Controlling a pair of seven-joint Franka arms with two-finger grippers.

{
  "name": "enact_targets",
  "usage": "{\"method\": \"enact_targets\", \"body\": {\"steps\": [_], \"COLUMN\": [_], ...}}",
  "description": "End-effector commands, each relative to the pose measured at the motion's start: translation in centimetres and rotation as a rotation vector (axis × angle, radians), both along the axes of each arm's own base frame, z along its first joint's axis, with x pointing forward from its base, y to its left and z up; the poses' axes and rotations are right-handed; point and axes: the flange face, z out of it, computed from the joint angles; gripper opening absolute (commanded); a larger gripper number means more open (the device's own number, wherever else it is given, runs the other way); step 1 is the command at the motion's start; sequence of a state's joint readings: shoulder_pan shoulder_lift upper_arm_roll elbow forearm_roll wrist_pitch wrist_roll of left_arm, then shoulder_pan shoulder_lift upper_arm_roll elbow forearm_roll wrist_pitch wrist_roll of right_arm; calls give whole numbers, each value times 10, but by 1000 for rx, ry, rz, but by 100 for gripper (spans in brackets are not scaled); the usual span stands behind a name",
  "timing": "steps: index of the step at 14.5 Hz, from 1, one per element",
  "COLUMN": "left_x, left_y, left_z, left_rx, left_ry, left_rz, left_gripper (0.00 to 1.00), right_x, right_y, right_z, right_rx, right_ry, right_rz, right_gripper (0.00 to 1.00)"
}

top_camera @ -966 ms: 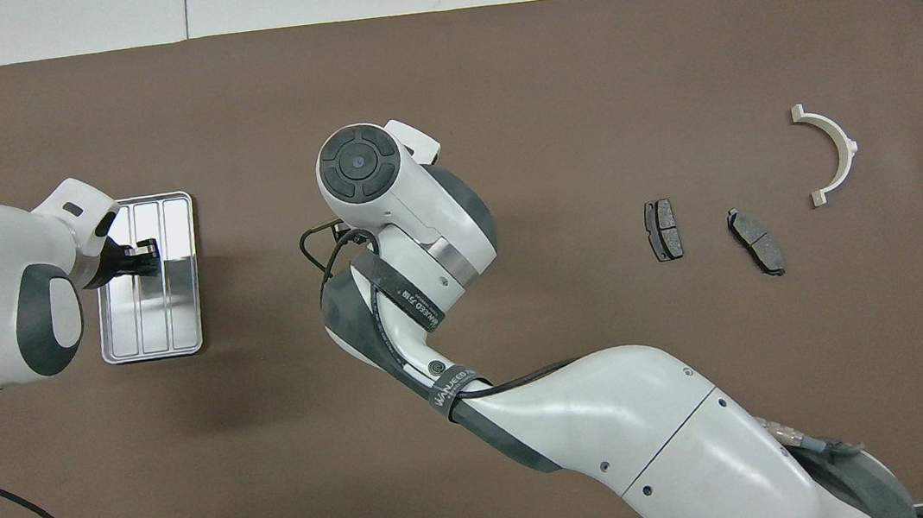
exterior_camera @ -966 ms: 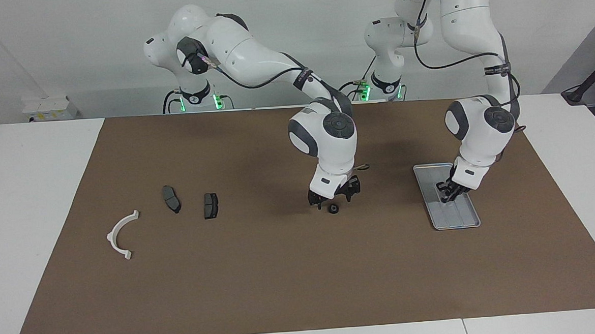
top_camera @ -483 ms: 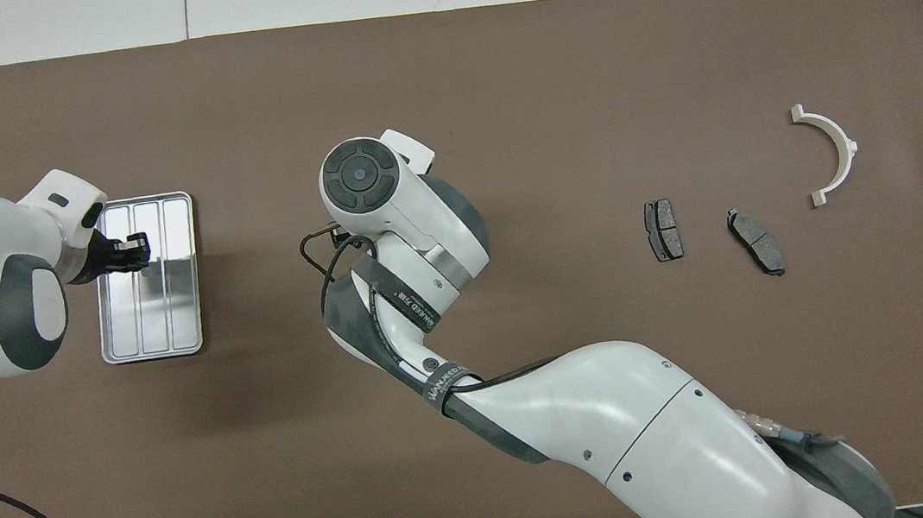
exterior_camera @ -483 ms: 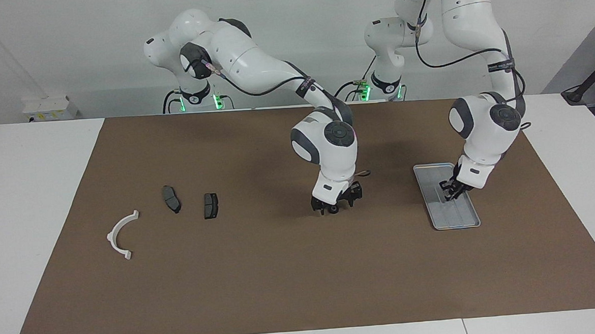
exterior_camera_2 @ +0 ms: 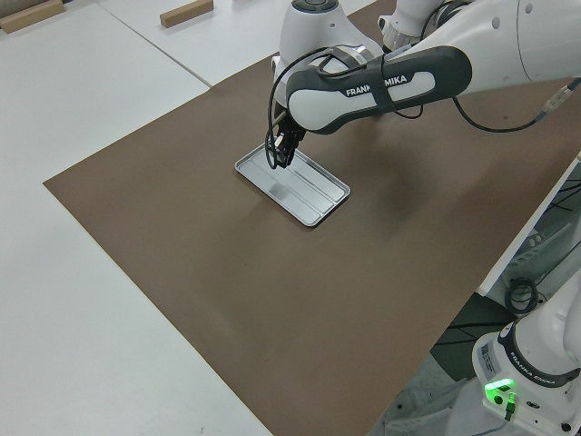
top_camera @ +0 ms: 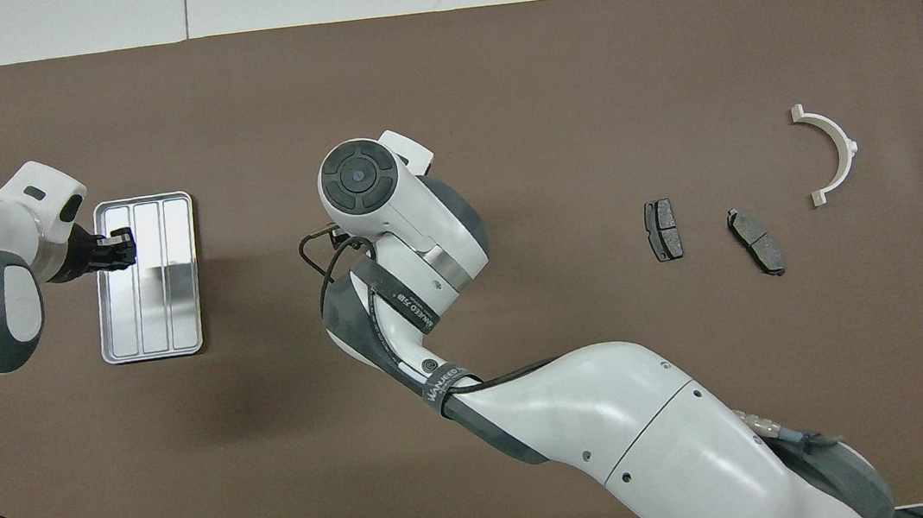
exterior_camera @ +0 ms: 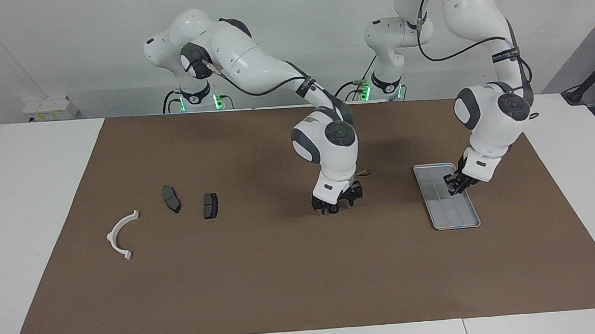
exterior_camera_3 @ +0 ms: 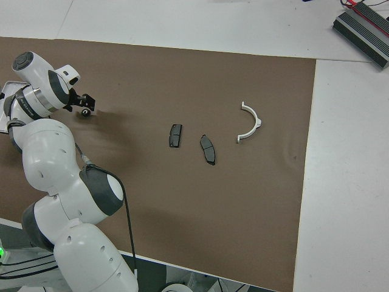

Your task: Place bearing gear from tray to pile

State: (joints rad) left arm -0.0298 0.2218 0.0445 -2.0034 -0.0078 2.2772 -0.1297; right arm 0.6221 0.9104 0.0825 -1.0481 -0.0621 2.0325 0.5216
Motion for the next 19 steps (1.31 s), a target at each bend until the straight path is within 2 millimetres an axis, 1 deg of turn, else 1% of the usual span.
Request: {"method": "enact_targets", "body": {"steps": [1,5,6,9,11,12,13,14,15,16,17,19], "left_x": [-6,-20,-22,-19,-20,-21,-22,-21,-21,-21,-22,-21], "left_y": [2,-1,-3,-8,-12,-13,-13,-12,-13,-15,-14,-16], "left_z": [20,54,66,94,104,114,119,124,127,128,127,127], "left_rx": [-1,-4,-5,-5,-6,-6,-6,-6,-8,-9,-9,-10], "left_ry": [14,38,46,70,81,81,89,89,84,83,84,80], "left_rz": [23,24,42,60,72,72,71,74,74,81,92,92], "left_gripper": [0,0,0,0,0,0,0,0,0,0,0,0], "right_x": [3,0,-1,-5,-8,-9,-9,-10,-10,-11,-10,-9], "right_y": [2,1,0,-2,-3,-4,-3,-3,-2,-1,-2,-4], "right_z": [2,0,-6,-14,-17,-16,-15,-15,-14,-12,-9,1], "right_rx": [19,20,12,10,13,13,14,13,14,14,14,19], "right_ry": [-3,-2,6,10,6,6,5,6,5,5,5,-1], "right_rz": [9,9,11,11,13,13,13,12,12,13,11,8], "right_gripper": [100,100,100,100,100,100,99,95,85,62,36,0]}}
